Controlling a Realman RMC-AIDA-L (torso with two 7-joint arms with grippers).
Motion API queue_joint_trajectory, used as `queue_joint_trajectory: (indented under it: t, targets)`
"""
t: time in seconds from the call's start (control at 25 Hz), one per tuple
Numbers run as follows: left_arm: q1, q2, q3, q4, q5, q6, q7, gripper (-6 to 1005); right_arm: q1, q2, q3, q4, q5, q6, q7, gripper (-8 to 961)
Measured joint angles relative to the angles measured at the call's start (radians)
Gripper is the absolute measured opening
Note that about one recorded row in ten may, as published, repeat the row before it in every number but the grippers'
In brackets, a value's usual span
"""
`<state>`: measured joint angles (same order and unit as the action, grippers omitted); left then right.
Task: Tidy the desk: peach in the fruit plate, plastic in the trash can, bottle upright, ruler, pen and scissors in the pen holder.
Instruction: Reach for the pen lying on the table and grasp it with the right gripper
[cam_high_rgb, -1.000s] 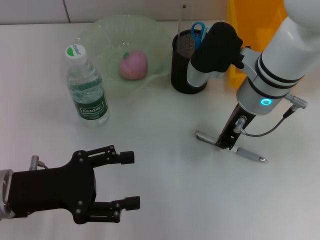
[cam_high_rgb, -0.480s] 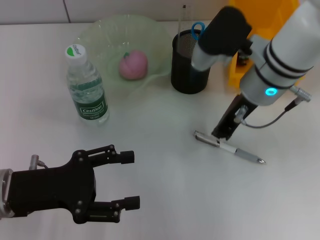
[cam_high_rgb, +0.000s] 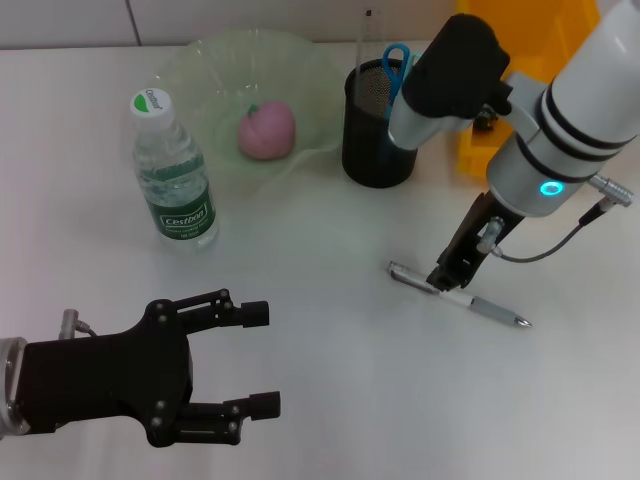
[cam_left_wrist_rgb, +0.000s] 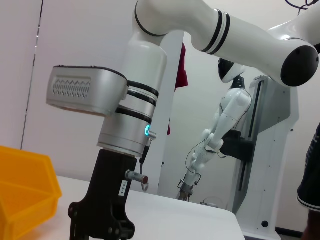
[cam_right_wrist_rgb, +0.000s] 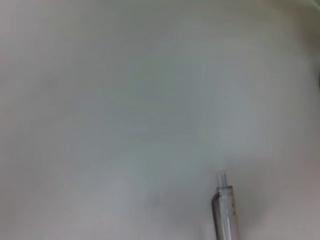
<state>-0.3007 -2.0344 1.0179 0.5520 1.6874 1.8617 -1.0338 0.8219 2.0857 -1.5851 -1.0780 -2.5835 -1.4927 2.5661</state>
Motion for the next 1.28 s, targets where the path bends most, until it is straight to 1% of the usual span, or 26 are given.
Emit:
queue_joint_trajectory:
  t: [0.2, 0.48, 0.68, 0.96, 1.28]
  targets:
    - [-0.001, 0.0, -0.001, 0.001, 0.0, -0.002, 0.0, 834, 0.004, 0.001, -0.022, 0.027, 0.002, 0.028, 0.002, 303]
    - [-0.002, 0.0, -0.001, 0.003, 0.0, -0.001, -0.002, 831, 0.008, 0.003, -0.039, 0.053, 0.006, 0.052, 0.004, 338]
    - [-0.002, 0.0, -0.001, 0.003, 0.0, -0.001, -0.002, 827, 0.01, 0.004, -0.052, 0.069, 0.007, 0.06, 0.005, 339]
    - [-0.002, 0.0, -0.001, 0.003, 0.0, -0.002, -0.002, 827, 0.014, 0.004, -0.063, 0.08, 0.003, 0.066, 0.006, 335]
    - [-0.002, 0.0, -0.001, -0.002, 0.0, -0.003, -0.002, 827, 0.03, 0.004, -0.064, 0.118, 0.001, 0.077, 0.006, 296]
